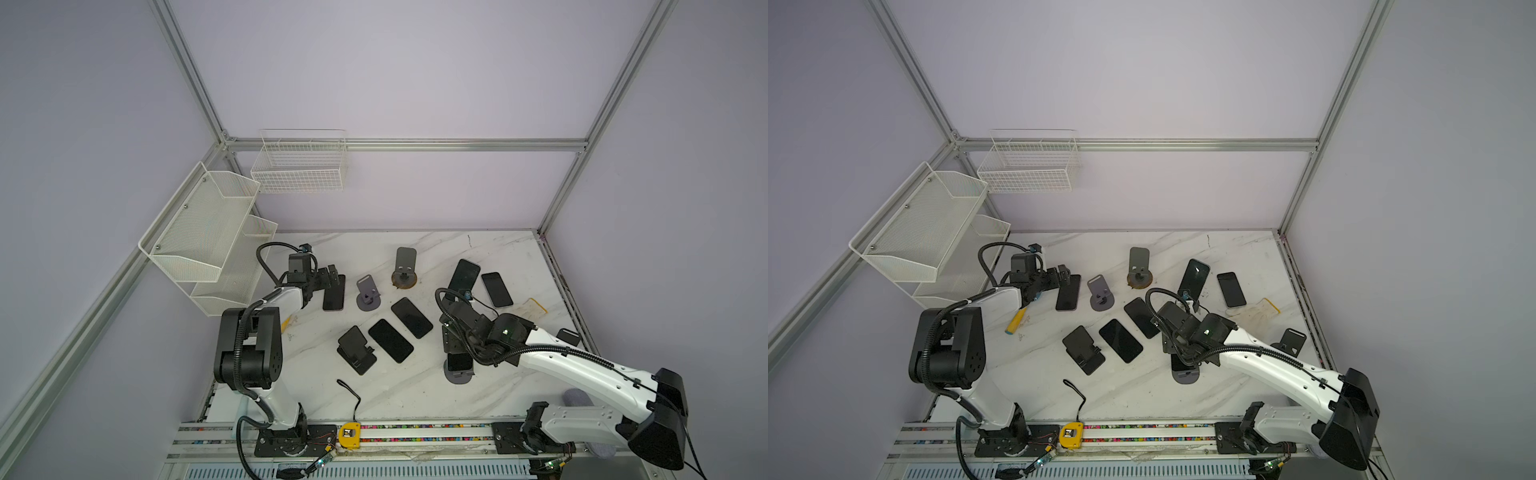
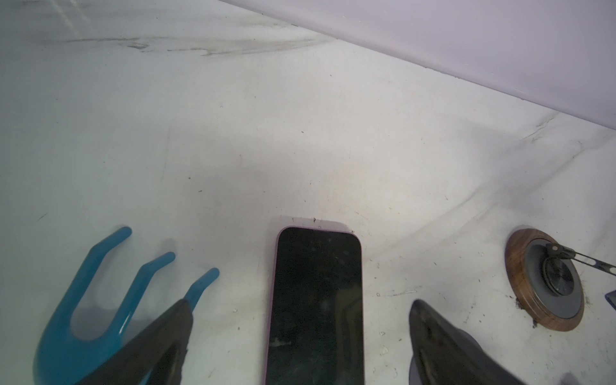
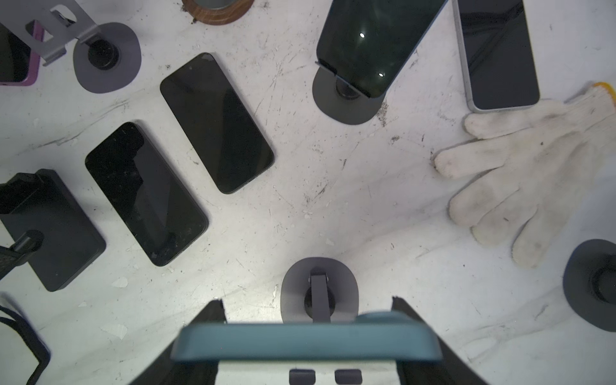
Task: Remove the phone from the phone stand
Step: Remove the phone from the phone stand, then place the phone at the top-right of the table.
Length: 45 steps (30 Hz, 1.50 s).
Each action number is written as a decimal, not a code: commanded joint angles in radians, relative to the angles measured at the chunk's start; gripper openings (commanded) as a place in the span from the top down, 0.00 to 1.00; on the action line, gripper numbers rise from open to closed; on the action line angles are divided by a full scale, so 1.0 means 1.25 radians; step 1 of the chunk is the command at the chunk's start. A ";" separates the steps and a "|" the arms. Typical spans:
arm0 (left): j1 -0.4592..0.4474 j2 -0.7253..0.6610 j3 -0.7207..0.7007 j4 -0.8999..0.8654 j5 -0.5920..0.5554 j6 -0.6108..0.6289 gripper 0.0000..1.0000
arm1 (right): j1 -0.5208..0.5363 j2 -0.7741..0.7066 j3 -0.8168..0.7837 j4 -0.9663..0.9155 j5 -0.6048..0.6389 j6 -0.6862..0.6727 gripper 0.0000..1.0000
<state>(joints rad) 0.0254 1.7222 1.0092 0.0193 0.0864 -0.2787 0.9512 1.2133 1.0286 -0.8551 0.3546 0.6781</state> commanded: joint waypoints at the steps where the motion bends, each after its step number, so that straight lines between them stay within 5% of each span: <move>1: 0.006 -0.011 -0.005 0.016 0.011 -0.012 0.00 | 0.002 -0.030 0.039 -0.011 0.037 -0.011 0.35; 17: 0.006 -0.009 -0.004 0.016 0.012 -0.011 0.00 | -0.010 0.062 0.230 0.017 0.010 -0.148 0.37; 27: 0.007 -0.001 -0.004 0.027 0.051 -0.033 0.00 | -0.137 0.183 0.294 0.167 -0.036 -0.297 0.38; 45: 0.018 -0.019 -0.037 0.062 0.060 -0.055 0.00 | -0.312 0.482 0.652 0.254 -0.093 -0.419 0.38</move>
<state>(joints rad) 0.0391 1.7222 0.9985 0.0532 0.1436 -0.3317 0.5976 1.7908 1.7744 -0.5755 0.2581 0.1932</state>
